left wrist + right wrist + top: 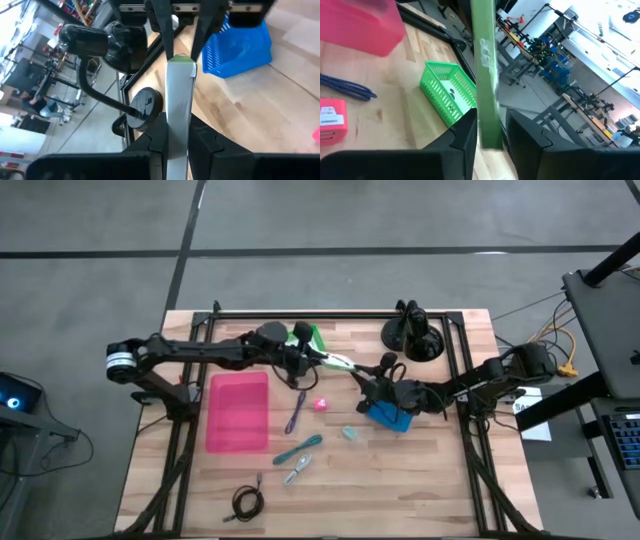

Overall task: Pick and place items into bin
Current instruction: Put the card reader box into the green bin

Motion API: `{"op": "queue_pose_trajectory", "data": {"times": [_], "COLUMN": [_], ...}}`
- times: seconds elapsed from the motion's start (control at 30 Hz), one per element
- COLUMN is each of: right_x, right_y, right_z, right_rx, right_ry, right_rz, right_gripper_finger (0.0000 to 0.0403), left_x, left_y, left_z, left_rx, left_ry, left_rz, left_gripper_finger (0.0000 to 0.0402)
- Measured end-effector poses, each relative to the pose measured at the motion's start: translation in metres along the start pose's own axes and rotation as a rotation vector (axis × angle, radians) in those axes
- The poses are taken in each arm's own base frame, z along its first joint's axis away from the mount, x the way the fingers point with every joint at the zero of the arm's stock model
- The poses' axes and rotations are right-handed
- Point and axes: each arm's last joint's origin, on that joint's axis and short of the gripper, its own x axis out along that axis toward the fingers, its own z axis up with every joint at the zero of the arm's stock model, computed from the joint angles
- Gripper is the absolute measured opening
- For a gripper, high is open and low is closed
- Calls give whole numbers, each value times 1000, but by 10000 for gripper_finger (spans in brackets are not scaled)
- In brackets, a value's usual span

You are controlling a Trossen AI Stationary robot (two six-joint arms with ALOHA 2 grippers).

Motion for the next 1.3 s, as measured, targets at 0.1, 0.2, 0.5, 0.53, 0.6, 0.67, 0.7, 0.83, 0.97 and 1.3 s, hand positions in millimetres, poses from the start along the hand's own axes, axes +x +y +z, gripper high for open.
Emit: {"op": "queue_pose_trajectory", "data": {"times": [0.1,0.2,0.5,0.53,0.6,0.67,0.7,0.83,0.97,1.3], "right_x": [0,0,0,0,0,0,0,0,0,0], "right_y": [0,0,-1,-1,-1,-1,-1,-1,-1,-1], "right_z": [0,0,0,0,0,0,0,0,0,0], "right_rx": [14,18,21,21,21,21,21,21,21,18], "right_ry": [0,5,5,5,5,5,5,5,6,5], "right_rz": [0,-9,-14,-14,-14,-14,-14,-14,-14,-14], "right_gripper_finger": [85,80,70,70,72,74,75,79,77,70], "left_x": [-4,-6,-10,-11,-13,-15,-16,-24,-29,-36], "left_y": [0,0,-4,-4,-5,-4,-3,-3,-1,7], "left_z": [1,0,-6,-7,-9,-10,-10,-12,-15,-39], "left_rx": [55,57,139,149,170,178,182,234,229,216], "left_ry": [9,64,179,191,248,309,324,355,375,500], "left_rz": [-11,13,12,12,12,29,45,9,-3,17], "left_gripper_finger": [27,27,26,26,26,27,28,30,25,25]}}
